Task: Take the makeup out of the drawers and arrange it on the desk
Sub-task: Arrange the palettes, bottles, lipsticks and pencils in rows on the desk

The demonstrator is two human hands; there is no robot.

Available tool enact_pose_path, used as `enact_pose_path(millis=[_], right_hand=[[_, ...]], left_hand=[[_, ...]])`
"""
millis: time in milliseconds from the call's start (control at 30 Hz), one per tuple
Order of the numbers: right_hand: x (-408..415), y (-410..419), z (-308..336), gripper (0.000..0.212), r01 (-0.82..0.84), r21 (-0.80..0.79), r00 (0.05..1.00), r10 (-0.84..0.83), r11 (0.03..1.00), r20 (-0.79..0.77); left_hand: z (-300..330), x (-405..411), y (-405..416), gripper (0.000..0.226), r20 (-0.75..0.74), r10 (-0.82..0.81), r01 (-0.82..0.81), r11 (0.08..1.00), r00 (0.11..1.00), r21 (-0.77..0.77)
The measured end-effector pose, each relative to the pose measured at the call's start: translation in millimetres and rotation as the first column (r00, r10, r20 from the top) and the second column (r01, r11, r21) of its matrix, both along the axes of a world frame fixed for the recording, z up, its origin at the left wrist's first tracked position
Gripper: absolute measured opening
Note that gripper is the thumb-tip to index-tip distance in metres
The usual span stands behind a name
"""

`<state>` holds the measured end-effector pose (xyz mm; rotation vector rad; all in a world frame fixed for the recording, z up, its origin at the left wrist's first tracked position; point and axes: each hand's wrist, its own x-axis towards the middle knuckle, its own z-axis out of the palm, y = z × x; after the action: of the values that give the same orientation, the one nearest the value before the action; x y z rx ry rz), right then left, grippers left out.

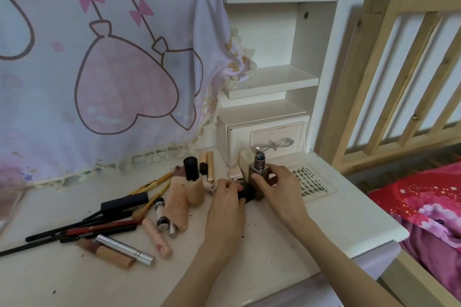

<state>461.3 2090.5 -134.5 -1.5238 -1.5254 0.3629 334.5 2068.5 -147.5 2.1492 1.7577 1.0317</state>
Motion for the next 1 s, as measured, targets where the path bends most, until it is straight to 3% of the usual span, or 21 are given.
enact_pose_path(millis=[300,400,500,600,700,833,1000], right_hand=[[1,-10,-11,0.024,0.067,-0.061,0.996,-0.07,0.996,-0.058],[-5,-22,-11,0.026,0.086,0.034,0.994,-0.084,0.996,-0.068],[-18,-34,-6,0.015,0.015,0.153,1.0,-0.011,0.988,-0.025],[-44,-36,-2,0.013,-0.108,0.17,0.994,0.101,0.98,0.049],[-72,-26,0,0.027,-0.206,0.096,0.974,0.195,0.974,0.111],[-100,-7,-6,0.053,-0.142,-0.041,0.904,0.147,0.989,0.402],[-115,9,-4,0.049,-0.101,-0.055,0.915,0.115,0.993,0.387]], left_hand=[[0,-5,-3,0.037,-0.104,-0.071,0.077,0.996,0.992,0.051],[5,-13,-13,0.03,-0.096,-0.146,0.159,0.976,0.985,0.146],[11,-30,-23,0.019,-0.069,-0.174,0.187,0.918,0.982,0.349],[14,-55,-26,0.021,-0.045,-0.133,0.138,0.865,0.99,0.483],[16,-85,-21,0.02,0.011,-0.065,0.051,0.867,0.998,0.495],[7,-118,-21,0.028,0.178,-0.012,-0.072,0.888,0.984,0.455],[5,-132,-20,0.024,0.287,-0.02,-0.138,0.844,0.958,0.518]])
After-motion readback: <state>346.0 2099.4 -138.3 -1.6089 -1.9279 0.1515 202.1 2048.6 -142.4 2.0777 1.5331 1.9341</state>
